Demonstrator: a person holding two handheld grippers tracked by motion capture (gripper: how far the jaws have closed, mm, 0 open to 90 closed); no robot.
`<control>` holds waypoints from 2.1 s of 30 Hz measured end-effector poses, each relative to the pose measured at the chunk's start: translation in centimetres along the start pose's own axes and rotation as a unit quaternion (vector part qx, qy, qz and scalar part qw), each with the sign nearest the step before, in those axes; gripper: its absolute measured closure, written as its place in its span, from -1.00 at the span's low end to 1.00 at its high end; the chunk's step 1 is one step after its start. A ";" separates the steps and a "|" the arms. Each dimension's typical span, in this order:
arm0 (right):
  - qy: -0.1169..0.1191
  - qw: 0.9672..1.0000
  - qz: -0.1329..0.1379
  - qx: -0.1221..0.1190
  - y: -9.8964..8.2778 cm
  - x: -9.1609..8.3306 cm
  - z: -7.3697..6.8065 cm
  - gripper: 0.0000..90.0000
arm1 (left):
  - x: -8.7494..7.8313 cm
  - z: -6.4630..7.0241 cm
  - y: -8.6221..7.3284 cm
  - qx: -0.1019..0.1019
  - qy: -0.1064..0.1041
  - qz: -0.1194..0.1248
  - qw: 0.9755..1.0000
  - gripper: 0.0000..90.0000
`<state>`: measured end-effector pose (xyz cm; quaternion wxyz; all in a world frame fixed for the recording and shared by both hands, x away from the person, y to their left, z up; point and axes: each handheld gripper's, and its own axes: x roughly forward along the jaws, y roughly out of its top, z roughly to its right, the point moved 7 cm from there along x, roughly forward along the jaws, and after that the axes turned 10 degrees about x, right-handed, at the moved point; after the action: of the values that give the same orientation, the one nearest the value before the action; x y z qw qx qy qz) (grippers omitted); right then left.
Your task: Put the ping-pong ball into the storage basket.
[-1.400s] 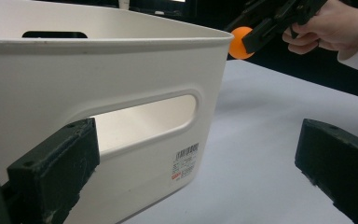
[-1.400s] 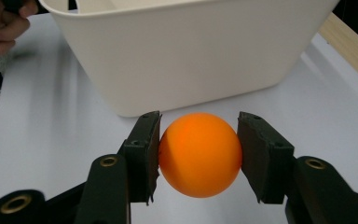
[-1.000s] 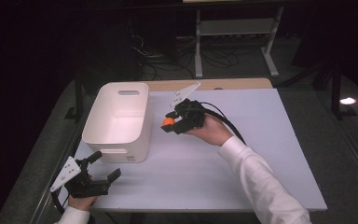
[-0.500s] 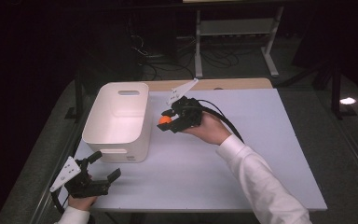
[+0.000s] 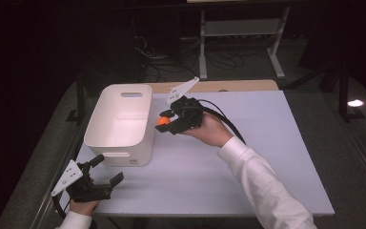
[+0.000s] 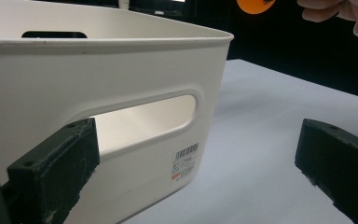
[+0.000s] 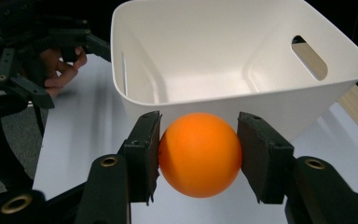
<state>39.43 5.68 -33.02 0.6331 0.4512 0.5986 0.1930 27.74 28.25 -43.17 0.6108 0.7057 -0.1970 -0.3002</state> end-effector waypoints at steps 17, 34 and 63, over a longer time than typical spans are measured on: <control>0.004 1.000 0.005 -0.019 1.8 0.4 -0.8 0.09 | 0.0 0.1 0.1 -0.005 0.000 0.003 1.000 -1.00; 0.018 1.000 0.001 -0.018 3.2 1.9 -1.5 0.09 | -0.1 0.0 0.1 -0.009 0.002 0.004 1.000 -1.00; 0.043 0.999 -0.012 -0.022 4.5 6.0 -2.8 0.09 | -0.2 -0.1 0.1 -0.007 0.008 0.005 1.000 -1.00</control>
<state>39.43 13.68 -32.54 0.6186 0.4213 0.6266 0.2172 27.67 28.44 -43.03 0.6184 0.7030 -0.1934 -0.2933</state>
